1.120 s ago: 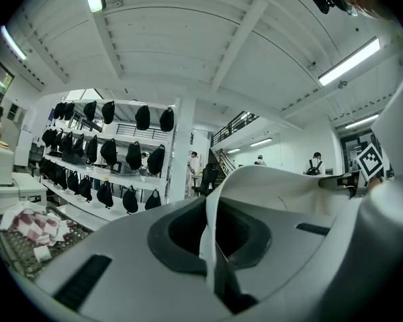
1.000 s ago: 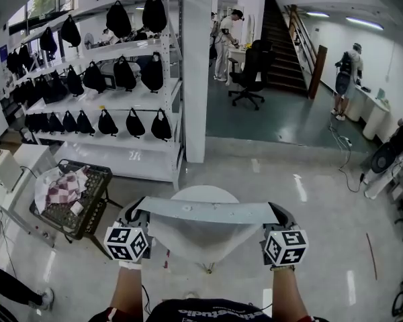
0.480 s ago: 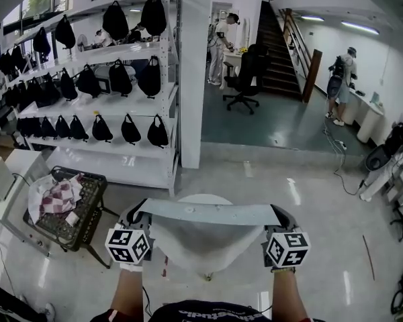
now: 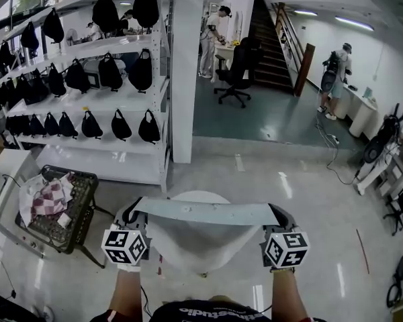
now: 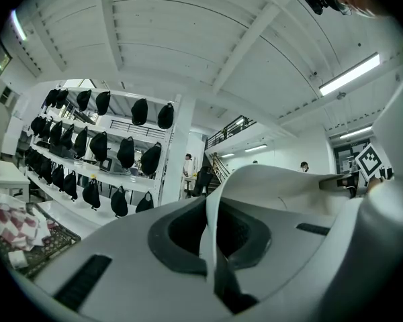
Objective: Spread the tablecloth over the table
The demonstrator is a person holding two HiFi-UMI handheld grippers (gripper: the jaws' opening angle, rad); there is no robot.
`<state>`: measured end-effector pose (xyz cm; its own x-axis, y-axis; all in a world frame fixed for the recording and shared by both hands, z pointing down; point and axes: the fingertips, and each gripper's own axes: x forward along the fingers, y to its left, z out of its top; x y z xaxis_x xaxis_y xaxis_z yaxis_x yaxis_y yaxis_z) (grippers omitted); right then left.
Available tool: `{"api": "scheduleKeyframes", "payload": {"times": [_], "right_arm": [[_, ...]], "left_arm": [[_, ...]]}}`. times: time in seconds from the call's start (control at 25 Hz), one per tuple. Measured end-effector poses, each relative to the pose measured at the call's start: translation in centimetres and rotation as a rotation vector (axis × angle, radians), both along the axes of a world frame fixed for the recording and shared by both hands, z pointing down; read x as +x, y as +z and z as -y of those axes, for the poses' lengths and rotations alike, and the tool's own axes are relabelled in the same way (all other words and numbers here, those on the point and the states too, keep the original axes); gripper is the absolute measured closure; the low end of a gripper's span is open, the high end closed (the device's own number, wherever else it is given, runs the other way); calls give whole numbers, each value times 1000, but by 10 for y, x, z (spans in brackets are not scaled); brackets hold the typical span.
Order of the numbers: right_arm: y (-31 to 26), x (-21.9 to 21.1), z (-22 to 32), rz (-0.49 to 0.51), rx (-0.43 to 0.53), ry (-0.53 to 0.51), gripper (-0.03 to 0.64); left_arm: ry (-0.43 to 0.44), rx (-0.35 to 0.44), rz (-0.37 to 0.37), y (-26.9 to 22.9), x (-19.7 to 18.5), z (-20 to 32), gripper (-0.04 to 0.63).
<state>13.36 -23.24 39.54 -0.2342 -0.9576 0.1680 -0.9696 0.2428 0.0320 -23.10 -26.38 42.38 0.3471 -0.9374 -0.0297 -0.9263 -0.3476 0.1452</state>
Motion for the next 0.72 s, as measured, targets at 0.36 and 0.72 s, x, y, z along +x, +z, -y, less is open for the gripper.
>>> {"api": "scheduleKeyframes", "payload": {"times": [0.36,0.72], "right_arm": [[2,10,28,20,-3,-20,589],[1,18,86,51,9,-82,589]], "left_arm": [[-19,-2,0,-2,9,22,577],[-64,-24,-34,-6,17,64,577]]}}
